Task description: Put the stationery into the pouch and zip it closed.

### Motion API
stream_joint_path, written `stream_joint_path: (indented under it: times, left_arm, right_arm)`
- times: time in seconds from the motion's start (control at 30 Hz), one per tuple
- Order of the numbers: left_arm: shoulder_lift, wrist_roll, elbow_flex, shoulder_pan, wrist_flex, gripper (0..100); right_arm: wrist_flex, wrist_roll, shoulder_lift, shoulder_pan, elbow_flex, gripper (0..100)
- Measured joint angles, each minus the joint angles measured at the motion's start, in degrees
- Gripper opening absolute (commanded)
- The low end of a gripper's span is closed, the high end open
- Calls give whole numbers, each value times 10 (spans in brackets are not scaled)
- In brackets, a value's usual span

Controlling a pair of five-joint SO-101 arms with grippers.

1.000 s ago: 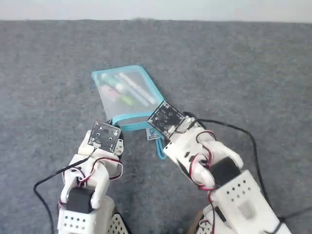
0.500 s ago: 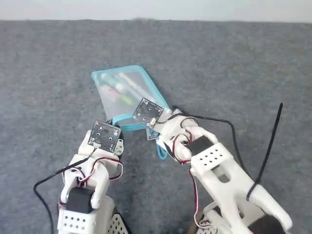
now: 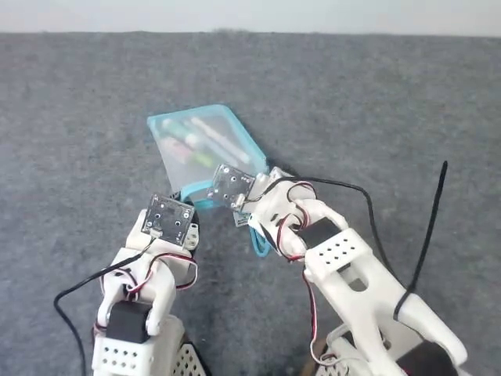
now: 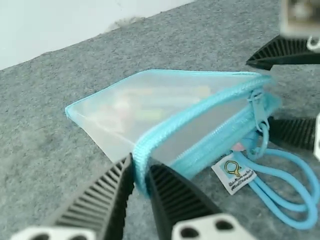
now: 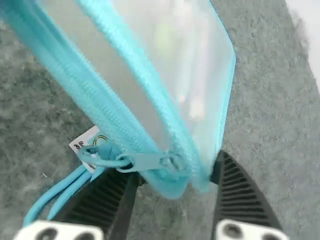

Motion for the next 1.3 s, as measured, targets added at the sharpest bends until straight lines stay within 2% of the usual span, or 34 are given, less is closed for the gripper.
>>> stream_joint_path:
  times: [0.1, 0.37, 0.53, 0.73, 0.9, 1.17, 1.3]
  left_arm:
    - [0, 0, -1, 0, 0, 12]
    - [-2, -4, -3, -1, 0, 12]
    - [-2, -4, -2, 3, 0, 17]
    - [-1, -1, -6, 5, -7, 165]
    - [-4, 63, -52, -45, -7, 190]
    - [-4, 98, -72, -91, 6, 175]
    - [-3, 135, -72, -149, -9, 177]
  right_arm:
    - [-4, 11, 1, -7, 0, 1]
    - [-4, 6, 1, -6, 4, 7]
    - [34, -13, 0, 16, 2, 7]
    - [156, -101, -1, 38, -56, 7]
    - [270, -166, -1, 42, -127, 6]
    - [330, -207, -3, 41, -186, 6]
    - [360, -215, 11, 40, -227, 6]
